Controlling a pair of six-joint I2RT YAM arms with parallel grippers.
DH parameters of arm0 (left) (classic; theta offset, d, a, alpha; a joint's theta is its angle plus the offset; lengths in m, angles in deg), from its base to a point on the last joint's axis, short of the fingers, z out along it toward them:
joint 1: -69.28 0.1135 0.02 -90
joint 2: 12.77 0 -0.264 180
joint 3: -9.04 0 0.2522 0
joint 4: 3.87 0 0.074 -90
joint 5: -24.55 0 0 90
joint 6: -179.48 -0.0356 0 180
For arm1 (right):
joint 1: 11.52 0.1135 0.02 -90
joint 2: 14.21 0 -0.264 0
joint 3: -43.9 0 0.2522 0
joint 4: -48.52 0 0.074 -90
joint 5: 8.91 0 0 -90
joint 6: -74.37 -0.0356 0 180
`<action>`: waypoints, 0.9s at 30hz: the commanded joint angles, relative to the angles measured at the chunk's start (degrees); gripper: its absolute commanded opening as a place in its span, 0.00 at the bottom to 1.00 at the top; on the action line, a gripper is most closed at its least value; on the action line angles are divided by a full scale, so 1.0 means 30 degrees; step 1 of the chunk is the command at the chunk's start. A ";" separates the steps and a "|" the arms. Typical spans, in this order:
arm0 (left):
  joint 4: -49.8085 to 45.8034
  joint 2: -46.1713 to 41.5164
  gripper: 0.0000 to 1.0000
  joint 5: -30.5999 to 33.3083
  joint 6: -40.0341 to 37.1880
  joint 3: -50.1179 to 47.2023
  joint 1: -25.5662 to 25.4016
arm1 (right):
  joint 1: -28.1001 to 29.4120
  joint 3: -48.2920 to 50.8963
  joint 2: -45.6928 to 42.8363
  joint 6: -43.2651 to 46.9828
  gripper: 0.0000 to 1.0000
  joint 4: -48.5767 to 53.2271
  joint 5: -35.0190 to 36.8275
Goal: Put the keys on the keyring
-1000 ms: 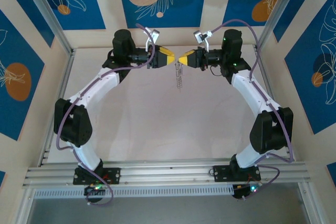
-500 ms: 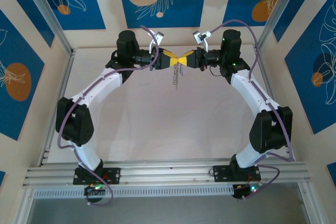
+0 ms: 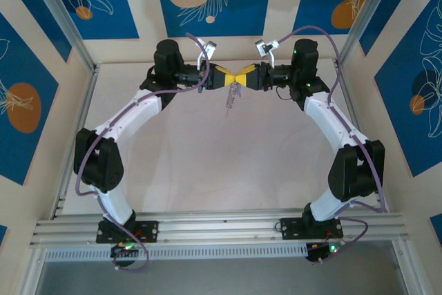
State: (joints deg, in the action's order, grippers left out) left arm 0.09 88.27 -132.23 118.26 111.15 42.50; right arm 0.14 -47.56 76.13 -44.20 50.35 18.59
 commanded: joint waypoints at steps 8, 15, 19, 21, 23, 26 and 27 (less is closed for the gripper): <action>0.6190 -0.0571 0.00 0.1232 0.3875 -0.1663 -0.0285 | -0.1358 0.5288 -0.3618 -0.3052 0.43 -0.5716 0.3917; 0.6687 -0.1150 0.00 0.1855 0.4295 -0.2403 -0.0520 | -0.0278 0.7879 -0.5038 -0.2744 0.45 -0.6580 0.6387; 0.6528 -0.1375 0.00 0.2046 0.4186 -0.2557 -0.0633 | 0.0612 0.8201 -0.5606 -0.1741 0.47 -0.5847 0.7473; 0.6419 -0.1461 0.00 0.2076 0.4142 -0.2587 -0.0672 | 0.0998 0.8101 -0.5715 -0.1193 0.49 -0.5317 0.7915; 0.6400 -0.1484 0.00 0.2077 0.4119 -0.2587 -0.0696 | 0.1213 0.7950 -0.5675 -0.0955 0.50 -0.5058 0.8218; 0.6444 -0.1511 0.00 0.2076 0.4118 -0.2587 -0.0768 | 0.1311 0.7781 -0.5470 -0.0926 0.51 -0.5063 0.8506; 0.6433 -0.1539 0.00 0.2083 0.4105 -0.2587 -0.0766 | 0.1321 0.7710 -0.5417 -0.0884 0.51 -0.5053 0.8581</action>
State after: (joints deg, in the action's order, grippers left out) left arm 16.70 85.84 -126.42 130.12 103.68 40.86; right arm 3.92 -23.27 59.98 -48.79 34.11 41.71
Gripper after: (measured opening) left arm 0.047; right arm 0.507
